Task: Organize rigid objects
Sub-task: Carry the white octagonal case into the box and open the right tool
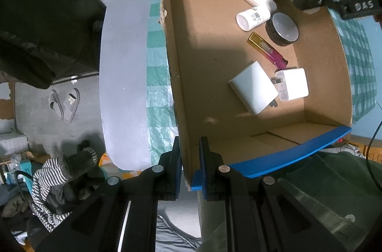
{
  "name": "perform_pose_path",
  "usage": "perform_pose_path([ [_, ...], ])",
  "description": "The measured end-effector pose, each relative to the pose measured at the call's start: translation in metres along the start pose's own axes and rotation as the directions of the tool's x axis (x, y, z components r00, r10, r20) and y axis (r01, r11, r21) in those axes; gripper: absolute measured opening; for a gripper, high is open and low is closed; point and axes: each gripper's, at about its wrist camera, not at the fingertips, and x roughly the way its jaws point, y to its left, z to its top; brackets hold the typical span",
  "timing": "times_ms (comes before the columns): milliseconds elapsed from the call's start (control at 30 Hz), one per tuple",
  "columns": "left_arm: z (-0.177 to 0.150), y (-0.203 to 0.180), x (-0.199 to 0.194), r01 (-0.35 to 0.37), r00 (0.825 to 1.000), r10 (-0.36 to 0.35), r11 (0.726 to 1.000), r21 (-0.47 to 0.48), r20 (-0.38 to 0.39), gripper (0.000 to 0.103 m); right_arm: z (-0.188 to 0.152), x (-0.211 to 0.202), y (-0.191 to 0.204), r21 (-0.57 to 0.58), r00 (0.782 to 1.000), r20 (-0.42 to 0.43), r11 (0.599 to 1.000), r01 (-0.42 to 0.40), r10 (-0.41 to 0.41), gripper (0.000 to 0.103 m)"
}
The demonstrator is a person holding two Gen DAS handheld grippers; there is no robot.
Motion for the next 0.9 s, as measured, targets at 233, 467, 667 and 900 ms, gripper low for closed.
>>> perform_pose_path([
  [233,0.000,0.000,0.000,0.000,1.000,0.000,1.000,-0.001,0.000,0.012,0.002,0.013,0.000,-0.028,1.000,-0.019,0.999,0.020,-0.020,0.070],
  [467,0.001,0.000,-0.001,-0.001,1.000,0.001,1.000,-0.002,-0.002,0.012,0.001,0.021,-0.006,-0.004,0.999,-0.022,0.999,0.036,-0.036,0.070],
  [667,0.001,0.001,-0.001,0.000,1.000,0.001,1.000,-0.004,0.000,0.012,0.002,0.016,-0.009,-0.005,0.999,-0.006,0.999,0.044,-0.044,0.070],
  [900,0.001,0.001,-0.001,-0.002,1.000,0.002,1.000,-0.003,0.000,0.012,0.000,0.000,-0.012,0.030,0.999,0.017,0.999,0.027,-0.028,0.070],
])
